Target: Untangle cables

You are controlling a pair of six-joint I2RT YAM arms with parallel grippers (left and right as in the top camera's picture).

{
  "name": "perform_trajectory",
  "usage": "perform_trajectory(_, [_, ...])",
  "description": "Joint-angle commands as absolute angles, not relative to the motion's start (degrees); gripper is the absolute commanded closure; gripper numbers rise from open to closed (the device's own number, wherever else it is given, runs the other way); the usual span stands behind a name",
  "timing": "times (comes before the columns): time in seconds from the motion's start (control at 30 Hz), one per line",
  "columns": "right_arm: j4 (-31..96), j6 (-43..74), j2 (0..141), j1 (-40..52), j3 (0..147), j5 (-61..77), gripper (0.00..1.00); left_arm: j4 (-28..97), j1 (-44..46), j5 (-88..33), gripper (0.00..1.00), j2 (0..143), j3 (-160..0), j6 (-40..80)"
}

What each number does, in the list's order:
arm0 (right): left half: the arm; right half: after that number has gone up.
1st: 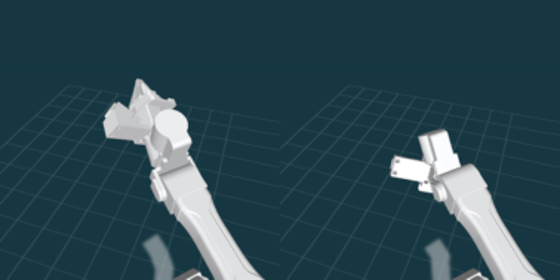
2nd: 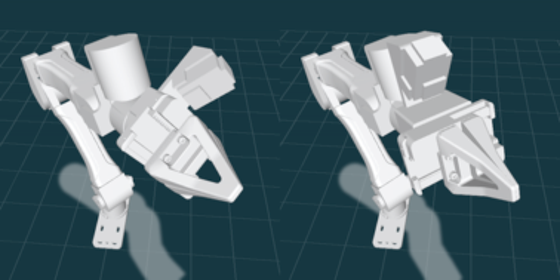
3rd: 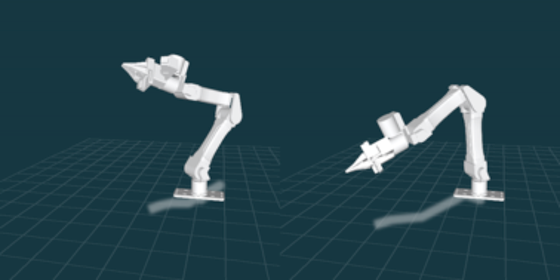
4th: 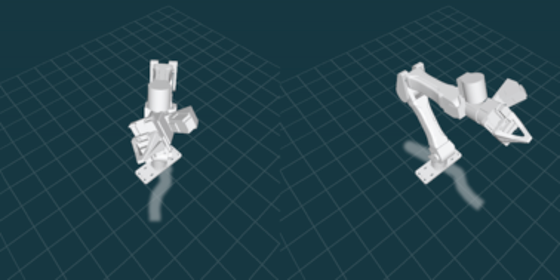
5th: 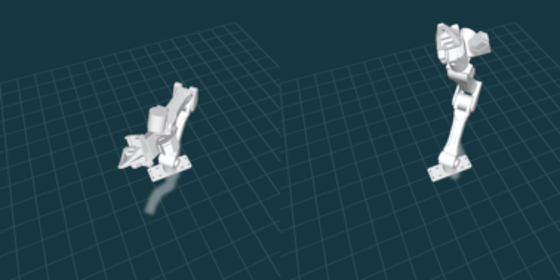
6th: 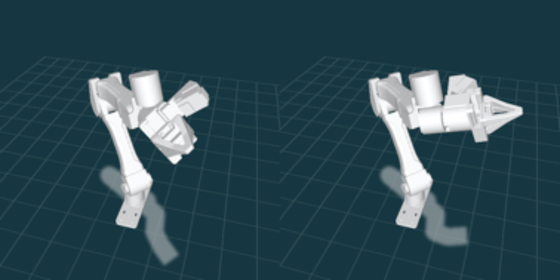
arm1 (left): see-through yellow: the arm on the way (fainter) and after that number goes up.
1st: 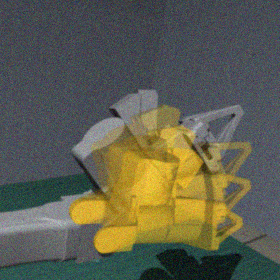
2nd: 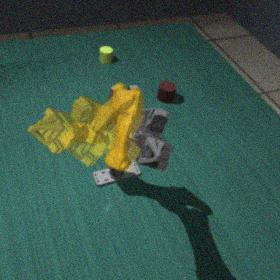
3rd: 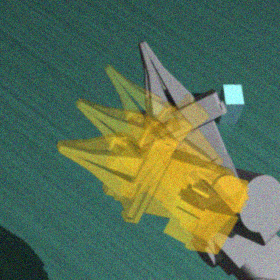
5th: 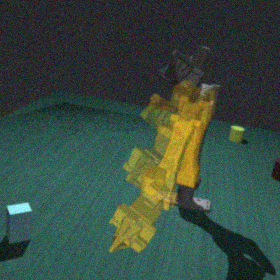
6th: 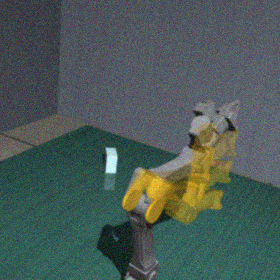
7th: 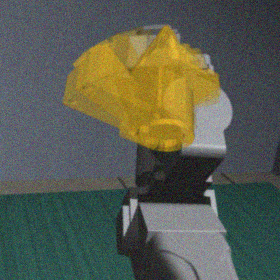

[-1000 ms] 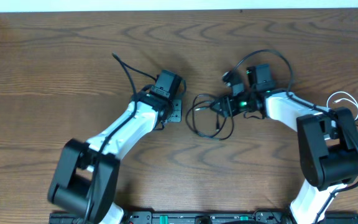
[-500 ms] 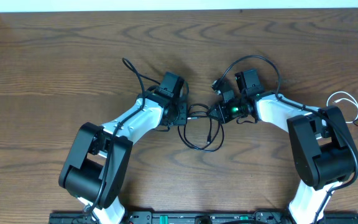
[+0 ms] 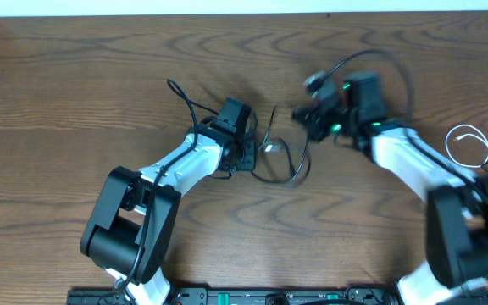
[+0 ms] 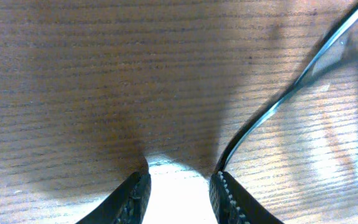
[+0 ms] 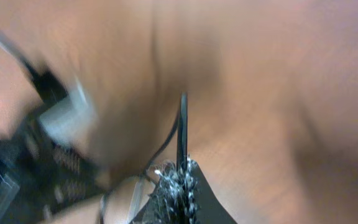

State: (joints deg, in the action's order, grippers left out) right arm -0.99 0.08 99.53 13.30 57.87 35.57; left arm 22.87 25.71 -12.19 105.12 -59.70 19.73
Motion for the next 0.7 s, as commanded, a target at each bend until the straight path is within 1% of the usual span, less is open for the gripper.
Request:
perform_trajectory(0.0, [-5.43, 2.66, 89.73, 9.17, 58.89, 28.18, 0.99, 23.29, 25.80, -13.06, 0.63, 106.74, -60.10, 20.27])
perform_trajectory(0.2, [-10.63, 3.84, 80.31, 3.14, 58.89, 10.74, 0.99, 23.29, 25.80, -13.04, 0.63, 106.74, -60.10, 20.27])
perform_trajectory(0.33, [-11.05, 4.45, 76.73, -2.46, 58.87, 1.48, 0.99, 23.29, 25.80, -13.06, 0.63, 106.74, -60.10, 20.27])
perform_trajectory(0.43, [-10.48, 5.78, 76.49, -7.18, 58.87, -1.65, 0.99, 23.24, 25.80, -13.04, 0.63, 106.74, -60.10, 20.27])
perform_trajectory(0.5, [-9.91, 6.26, 76.69, -10.04, 58.87, -1.61, 0.99, 23.27, 25.80, -13.06, 0.63, 106.74, -60.10, 20.25])
perform_trajectory(0.57, [-9.23, 9.41, 76.73, -13.17, 58.87, -1.48, 0.99, 23.27, 25.80, -13.06, 0.63, 106.74, -60.10, 20.25])
perform_trajectory(0.67, [-9.21, 10.70, 76.73, -15.81, 58.87, -1.34, 0.99, 23.27, 25.80, -13.04, 0.63, 106.74, -60.10, 20.27])
